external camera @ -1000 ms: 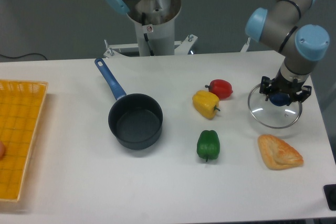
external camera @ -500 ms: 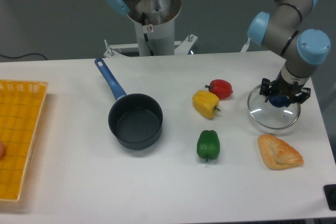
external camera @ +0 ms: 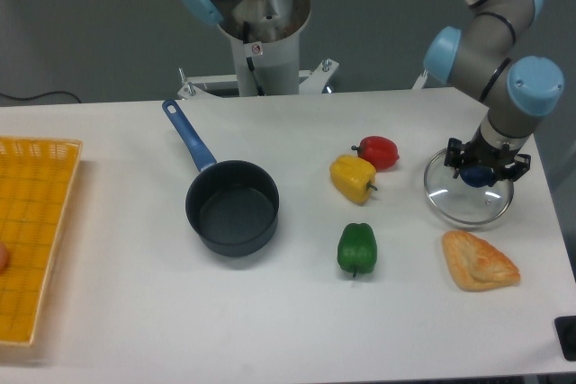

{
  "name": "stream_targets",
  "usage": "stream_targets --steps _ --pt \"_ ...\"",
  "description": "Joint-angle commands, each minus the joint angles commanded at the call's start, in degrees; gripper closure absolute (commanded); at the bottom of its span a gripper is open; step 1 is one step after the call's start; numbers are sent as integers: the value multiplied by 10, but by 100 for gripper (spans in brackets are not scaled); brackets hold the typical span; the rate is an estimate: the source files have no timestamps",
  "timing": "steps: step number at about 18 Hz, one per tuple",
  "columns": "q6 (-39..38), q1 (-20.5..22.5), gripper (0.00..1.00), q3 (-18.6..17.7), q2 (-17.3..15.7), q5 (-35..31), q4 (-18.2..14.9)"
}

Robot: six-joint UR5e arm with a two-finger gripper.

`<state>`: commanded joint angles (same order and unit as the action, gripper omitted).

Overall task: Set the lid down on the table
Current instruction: 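Lower the glass lid onto the table beside the flatbread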

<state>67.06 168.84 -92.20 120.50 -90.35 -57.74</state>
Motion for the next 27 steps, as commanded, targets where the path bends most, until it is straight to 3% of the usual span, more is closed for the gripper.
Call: stream_targets --steps 27 --pt "1 4 31 -6 5 0 12"
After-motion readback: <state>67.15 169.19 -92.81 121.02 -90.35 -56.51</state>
